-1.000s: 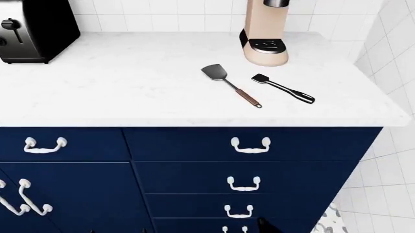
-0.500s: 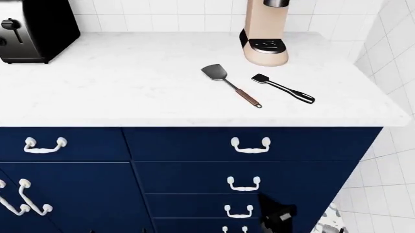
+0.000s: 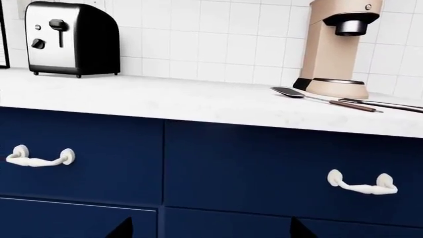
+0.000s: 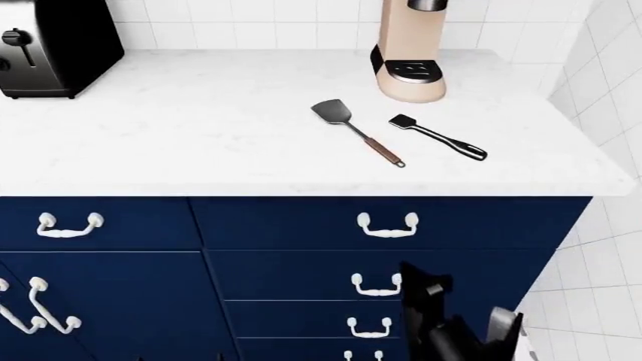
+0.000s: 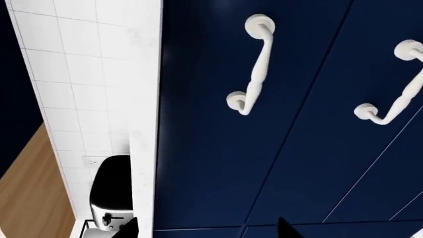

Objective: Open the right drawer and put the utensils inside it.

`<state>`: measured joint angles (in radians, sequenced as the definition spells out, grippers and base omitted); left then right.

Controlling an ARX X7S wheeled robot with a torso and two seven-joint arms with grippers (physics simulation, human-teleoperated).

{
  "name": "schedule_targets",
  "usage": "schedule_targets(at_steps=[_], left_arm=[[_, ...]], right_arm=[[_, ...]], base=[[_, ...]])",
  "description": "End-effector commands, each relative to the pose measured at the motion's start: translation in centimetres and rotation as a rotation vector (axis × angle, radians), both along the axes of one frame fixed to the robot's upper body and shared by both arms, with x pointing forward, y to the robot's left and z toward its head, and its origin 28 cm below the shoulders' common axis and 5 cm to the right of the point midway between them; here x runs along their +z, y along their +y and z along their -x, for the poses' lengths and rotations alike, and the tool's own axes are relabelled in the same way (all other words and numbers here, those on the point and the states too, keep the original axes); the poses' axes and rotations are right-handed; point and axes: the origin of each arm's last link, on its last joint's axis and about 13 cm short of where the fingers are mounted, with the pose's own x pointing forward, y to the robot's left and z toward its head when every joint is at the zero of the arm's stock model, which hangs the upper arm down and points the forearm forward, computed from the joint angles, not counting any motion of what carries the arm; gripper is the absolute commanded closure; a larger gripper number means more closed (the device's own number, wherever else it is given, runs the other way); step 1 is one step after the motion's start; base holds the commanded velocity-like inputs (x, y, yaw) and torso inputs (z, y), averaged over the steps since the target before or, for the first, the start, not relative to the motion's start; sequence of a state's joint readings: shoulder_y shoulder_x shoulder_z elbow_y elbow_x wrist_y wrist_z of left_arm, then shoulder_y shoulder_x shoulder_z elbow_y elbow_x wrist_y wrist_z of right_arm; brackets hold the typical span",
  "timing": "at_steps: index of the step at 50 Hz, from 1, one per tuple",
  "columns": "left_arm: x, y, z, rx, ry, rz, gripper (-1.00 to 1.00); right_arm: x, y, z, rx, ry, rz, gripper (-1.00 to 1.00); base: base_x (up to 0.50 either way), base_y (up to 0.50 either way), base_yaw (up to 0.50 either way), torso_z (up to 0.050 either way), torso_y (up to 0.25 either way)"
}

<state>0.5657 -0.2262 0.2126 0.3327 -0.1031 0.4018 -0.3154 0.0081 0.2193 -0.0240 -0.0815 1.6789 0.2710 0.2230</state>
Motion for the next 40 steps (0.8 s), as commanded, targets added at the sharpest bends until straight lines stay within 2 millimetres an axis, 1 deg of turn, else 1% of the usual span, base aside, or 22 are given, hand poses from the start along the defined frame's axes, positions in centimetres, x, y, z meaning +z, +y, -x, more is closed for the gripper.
schedule_targets(at_steps=[1, 6, 8, 13, 33, 40], left_arm=[[0.0, 0.03, -0.06, 0.006, 0.004, 0.004, -1.0], [-0.06, 0.02, -0.05, 0.0, 0.008, 0.007, -1.0], [-0.08, 0.03, -0.05, 0.0, 0.008, 0.008, -1.0], [-0.09, 0.03, -0.04, -0.002, 0.008, 0.008, -1.0], [-0.1, 0.03, -0.09, 0.0, 0.011, 0.011, -1.0], [-0.09, 0.03, -0.09, 0.001, 0.011, 0.01, -1.0]], right_arm=[[-0.04, 0.26, -0.63, 0.001, 0.012, 0.009, -1.0], [-0.07, 0.21, -0.57, -0.011, -0.003, 0.015, -1.0], [-0.09, 0.07, -0.54, -0.034, -0.005, -0.024, -1.0], [-0.47, 0.04, -0.68, -0.029, 0.019, 0.003, -1.0], [-0.52, 0.06, -0.62, -0.038, 0.038, 0.006, -1.0], [-0.71, -0.25, -0.84, -0.069, 0.071, -0.007, -1.0]], base=[[0.0, 0.0, 0.0, 0.0, 0.0], [0.0, 0.0, 0.0, 0.0, 0.0], [0.0, 0.0, 0.0, 0.0, 0.0], [0.04, 0.0, 0.0, 0.0, 0.0], [0.24, 0.0, 0.0, 0.0, 0.0], [0.21, 0.0, 0.0, 0.0, 0.0]])
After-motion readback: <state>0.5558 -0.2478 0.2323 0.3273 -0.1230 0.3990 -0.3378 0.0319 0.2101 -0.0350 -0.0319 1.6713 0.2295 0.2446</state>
